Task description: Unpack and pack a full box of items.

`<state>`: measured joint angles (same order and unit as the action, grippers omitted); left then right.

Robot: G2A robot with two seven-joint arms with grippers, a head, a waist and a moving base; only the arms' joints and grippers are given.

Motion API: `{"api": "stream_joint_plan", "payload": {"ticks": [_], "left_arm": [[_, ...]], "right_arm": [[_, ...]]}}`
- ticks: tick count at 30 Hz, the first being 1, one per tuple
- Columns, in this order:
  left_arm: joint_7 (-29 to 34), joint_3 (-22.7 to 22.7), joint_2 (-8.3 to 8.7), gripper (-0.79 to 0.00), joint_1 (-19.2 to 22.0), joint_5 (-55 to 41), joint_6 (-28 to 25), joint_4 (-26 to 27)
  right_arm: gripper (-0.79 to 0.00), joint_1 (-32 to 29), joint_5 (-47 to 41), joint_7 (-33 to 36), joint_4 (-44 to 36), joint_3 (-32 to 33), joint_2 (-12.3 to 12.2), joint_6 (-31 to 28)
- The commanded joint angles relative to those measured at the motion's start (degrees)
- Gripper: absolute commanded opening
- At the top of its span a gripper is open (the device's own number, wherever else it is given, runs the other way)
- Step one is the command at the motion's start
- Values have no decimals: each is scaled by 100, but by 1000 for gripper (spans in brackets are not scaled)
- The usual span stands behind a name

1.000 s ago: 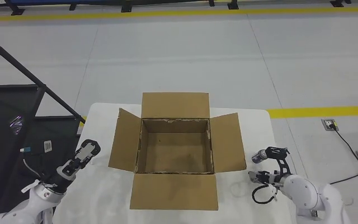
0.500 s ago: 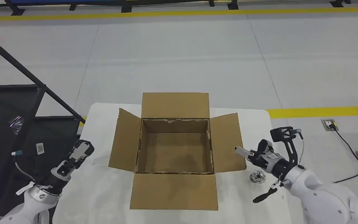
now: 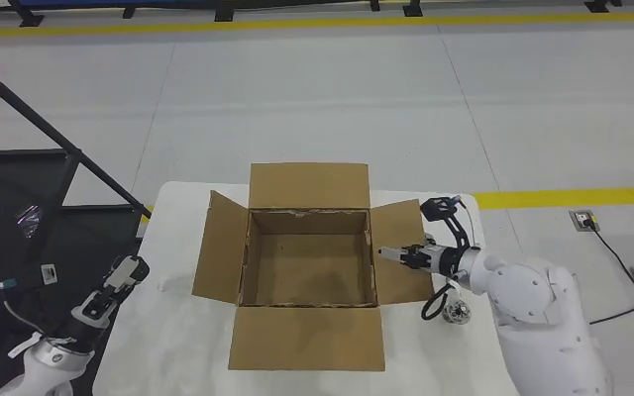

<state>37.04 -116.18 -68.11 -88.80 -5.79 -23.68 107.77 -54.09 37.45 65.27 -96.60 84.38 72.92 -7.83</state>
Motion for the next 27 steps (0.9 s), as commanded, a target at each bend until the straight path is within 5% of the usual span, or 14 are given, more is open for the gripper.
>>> {"api": "stream_joint_plan", "payload": {"ticks": [1,12,21,27], "left_arm": [[-19,25,8,0,-13,3,4,18],[-58,147,52,0,-21,-6,14,35],[-9,353,96,0,128,-5,58,80],[34,585,118,0,267,-71,22,-16]], "right_arm": [[0,64,14,-23,14,-108,-5,13],[0,-91,224,-172,-429,-249,-82,258],[0,-2070,1410,-219,-2382,975,-310,247],[0,-2790,1902,1,-2132,1254,-368,493]]}}
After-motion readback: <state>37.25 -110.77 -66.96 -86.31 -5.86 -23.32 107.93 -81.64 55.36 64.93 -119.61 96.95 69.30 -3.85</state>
